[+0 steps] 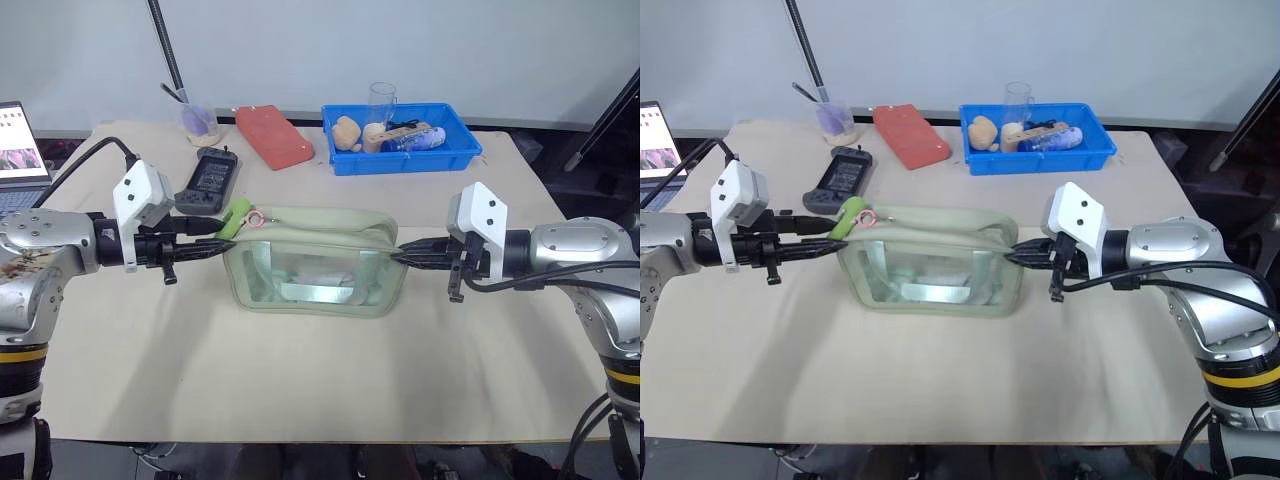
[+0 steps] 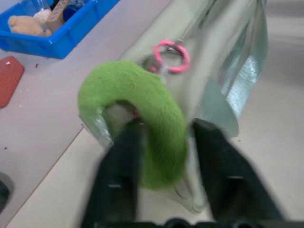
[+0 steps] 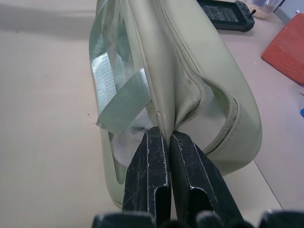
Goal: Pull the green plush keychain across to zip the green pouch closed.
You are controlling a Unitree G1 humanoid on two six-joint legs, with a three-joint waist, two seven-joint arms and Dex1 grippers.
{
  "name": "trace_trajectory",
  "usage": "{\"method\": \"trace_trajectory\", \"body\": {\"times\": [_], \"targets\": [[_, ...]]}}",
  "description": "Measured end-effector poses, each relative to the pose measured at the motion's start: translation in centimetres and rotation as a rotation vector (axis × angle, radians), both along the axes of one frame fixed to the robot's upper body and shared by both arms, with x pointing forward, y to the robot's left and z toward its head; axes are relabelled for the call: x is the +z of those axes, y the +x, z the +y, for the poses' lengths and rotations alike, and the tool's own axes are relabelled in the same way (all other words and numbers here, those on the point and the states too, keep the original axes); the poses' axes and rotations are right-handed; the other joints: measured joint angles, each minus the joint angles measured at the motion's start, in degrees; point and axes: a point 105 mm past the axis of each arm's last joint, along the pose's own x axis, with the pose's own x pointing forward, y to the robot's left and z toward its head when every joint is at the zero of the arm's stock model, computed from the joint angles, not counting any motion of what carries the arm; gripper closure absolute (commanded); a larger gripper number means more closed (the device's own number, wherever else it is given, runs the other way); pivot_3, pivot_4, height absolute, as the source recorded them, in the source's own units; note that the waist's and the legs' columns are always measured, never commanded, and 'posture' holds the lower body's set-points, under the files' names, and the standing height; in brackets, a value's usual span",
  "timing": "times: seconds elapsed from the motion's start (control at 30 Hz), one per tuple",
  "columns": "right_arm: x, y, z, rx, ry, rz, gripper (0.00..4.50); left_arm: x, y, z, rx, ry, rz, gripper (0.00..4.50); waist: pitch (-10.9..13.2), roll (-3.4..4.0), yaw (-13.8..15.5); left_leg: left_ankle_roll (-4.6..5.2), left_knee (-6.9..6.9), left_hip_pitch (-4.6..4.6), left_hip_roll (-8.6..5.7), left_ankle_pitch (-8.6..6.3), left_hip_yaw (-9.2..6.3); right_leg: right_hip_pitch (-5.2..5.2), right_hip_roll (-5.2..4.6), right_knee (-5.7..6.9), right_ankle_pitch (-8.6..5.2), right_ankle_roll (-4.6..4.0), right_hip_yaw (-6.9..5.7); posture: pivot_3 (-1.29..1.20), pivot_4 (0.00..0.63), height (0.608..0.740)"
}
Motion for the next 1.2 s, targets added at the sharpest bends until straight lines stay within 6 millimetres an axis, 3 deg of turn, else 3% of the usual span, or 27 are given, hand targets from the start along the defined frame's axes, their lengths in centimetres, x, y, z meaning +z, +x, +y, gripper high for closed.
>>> {"method": "trace_trajectory", "body": {"times": [0.03,0.4,0.5,0.6,0.7,0.8,0.93,1.03,1.2], "targets": [[0.0,0.0,0.0,0.0,0.0,0.0,4.5,0.1,0.0,0.2,0.004,0.001,0.004,4.44,0.0,0.0,0.0,0.0,0.0,0.0,0.01,0.0,0.0,0.0,0.0,0.0,0.0,0.0,0.0,0.0,0.15,0.74],[-0.2,0.0,-0.1,0.0,-0.001,0.002,4.5,0.7,0.0,0.8,0.016,0.002,-0.011,4.44,0.0,0.0,0.0,0.0,0.0,0.0,0.0,0.0,0.0,0.0,0.0,0.0,0.0,0.0,0.0,0.0,0.15,0.74],[-0.2,0.0,-0.1,-0.003,-0.001,0.001,4.5,1.8,0.8,0.6,0.028,-0.03,-0.063,4.44,0.0,0.0,0.1,0.0,0.02,0.0,0.0,0.0,-0.01,0.01,0.01,0.01,0.0,0.01,-0.01,0.0,0.15,0.74],[-0.3,0.1,0.1,-0.001,0.002,-0.003,4.5,4.0,1.1,-1.1,-0.017,-0.053,-0.143,4.44,0.0,0.0,0.4,0.0,0.11,-0.06,-0.03,0.0,-0.01,0.03,0.0,-0.01,0.11,0.18,0.01,0.0,0.15,0.74],[-0.4,0.1,0.3,0.005,0.003,-0.003,4.5,4.4,0.9,-3.1,-0.09,-0.042,-0.17,4.44,0.0,0.0,0.4,0.0,0.11,-0.07,-0.04,0.0,-0.01,0.02,0.01,-0.01,0.15,0.23,0.03,0.0,0.15,0.74],[-0.6,0.1,0.5,0.013,0.003,0.002,4.5,3.0,0.5,-5.4,-0.174,0.01,-0.154,4.44,0.0,0.0,0.4,0.0,0.11,-0.06,-0.03,0.0,-0.03,0.02,0.04,0.02,0.15,0.22,0.03,0.0,0.15,0.74],[-0.7,0.0,0.7,0.018,0.007,0.005,4.5,0.9,0.1,-6.6,-0.252,0.094,-0.133,4.44,0.0,0.0,-0.1,0.01,0.11,-0.06,0.01,0.0,-0.05,0.01,0.09,0.05,0.15,0.21,0.04,0.0,0.15,0.74],[-0.7,0.1,0.7,0.016,0.007,0.005,4.5,0.8,0.0,-6.7,-0.274,0.106,-0.136,3.45,0.0,0.0,0.0,0.01,0.11,-0.06,0.0,0.0,-0.07,0.02,0.09,0.04,0.14,0.22,0.04,0.0,0.15,0.74],[-0.7,0.1,0.7,0.009,0.009,0.0,4.5,1.4,0.1,-6.4,-0.286,0.123,-0.147,0.99,0.0,0.0,0.0,0.01,0.12,-0.06,0.0,0.01,-0.07,0.02,0.08,0.04,0.14,0.24,0.04,0.0,0.15,0.74]]}}
